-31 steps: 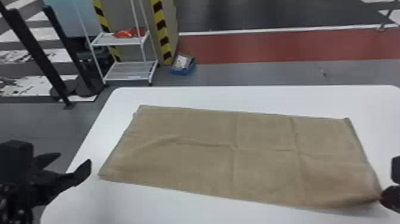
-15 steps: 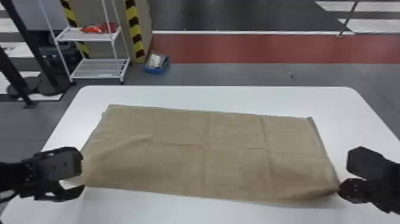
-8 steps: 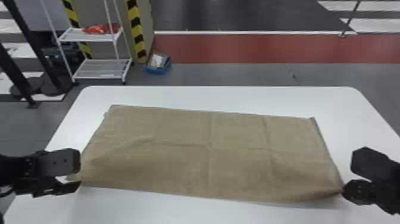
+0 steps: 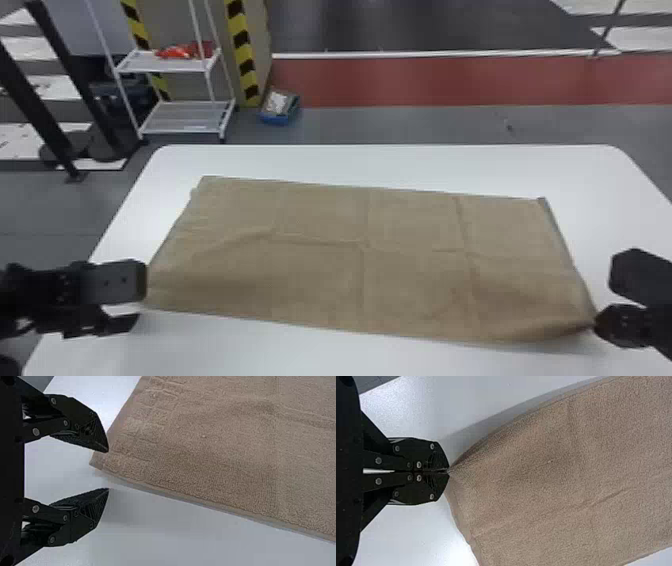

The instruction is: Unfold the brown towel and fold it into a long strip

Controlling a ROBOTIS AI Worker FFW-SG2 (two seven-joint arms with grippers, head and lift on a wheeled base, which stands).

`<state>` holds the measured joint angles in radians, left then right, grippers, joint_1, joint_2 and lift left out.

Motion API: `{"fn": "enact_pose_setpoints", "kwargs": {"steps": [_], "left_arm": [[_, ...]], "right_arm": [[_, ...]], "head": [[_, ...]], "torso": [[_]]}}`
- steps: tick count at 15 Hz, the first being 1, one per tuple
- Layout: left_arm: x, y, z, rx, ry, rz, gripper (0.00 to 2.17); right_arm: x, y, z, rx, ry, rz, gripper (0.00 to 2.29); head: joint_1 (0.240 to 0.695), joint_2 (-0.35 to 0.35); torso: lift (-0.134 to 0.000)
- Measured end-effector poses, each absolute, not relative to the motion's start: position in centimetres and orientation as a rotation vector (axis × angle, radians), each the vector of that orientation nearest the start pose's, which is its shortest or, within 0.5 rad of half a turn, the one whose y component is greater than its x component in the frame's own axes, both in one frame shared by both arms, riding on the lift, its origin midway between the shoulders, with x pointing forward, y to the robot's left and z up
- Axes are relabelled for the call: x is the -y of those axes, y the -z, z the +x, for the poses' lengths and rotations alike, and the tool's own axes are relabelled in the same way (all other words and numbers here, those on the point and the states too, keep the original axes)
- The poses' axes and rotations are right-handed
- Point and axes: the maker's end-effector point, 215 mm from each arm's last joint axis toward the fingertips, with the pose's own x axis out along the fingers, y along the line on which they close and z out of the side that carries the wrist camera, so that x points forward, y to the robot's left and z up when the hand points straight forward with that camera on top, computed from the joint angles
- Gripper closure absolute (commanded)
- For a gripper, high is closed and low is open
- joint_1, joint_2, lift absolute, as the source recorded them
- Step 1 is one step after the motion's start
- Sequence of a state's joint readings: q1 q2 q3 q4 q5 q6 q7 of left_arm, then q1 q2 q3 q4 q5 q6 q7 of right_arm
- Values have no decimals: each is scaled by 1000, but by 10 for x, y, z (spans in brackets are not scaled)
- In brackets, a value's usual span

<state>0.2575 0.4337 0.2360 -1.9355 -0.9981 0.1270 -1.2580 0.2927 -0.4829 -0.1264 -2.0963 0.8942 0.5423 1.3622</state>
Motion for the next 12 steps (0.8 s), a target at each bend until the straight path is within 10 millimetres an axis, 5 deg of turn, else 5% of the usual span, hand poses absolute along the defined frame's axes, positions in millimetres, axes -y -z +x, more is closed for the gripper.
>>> {"fn": "enact_pose_setpoints", "kwargs": {"steps": [3,6,8,12], "left_arm": [[-409,444,415,-898,755,1213,674],[-408,446,417,-891,752,1216,1268],[-408,446,419,-890,746,1221,1902],[-412,443,422,-876,717,1223,2061]], "right_arm": [[366,428,381,-975,-745,-932,2044],[365,429,381,-974,-746,-929,2044],[364,428,381,-971,-747,-926,2044],[369,424,384,-965,-733,-920,2044]], "head": [[695,61],[695,61],[695,63],[695,61]], "torso": [[-123],[-123],[-123],[-123]]}}
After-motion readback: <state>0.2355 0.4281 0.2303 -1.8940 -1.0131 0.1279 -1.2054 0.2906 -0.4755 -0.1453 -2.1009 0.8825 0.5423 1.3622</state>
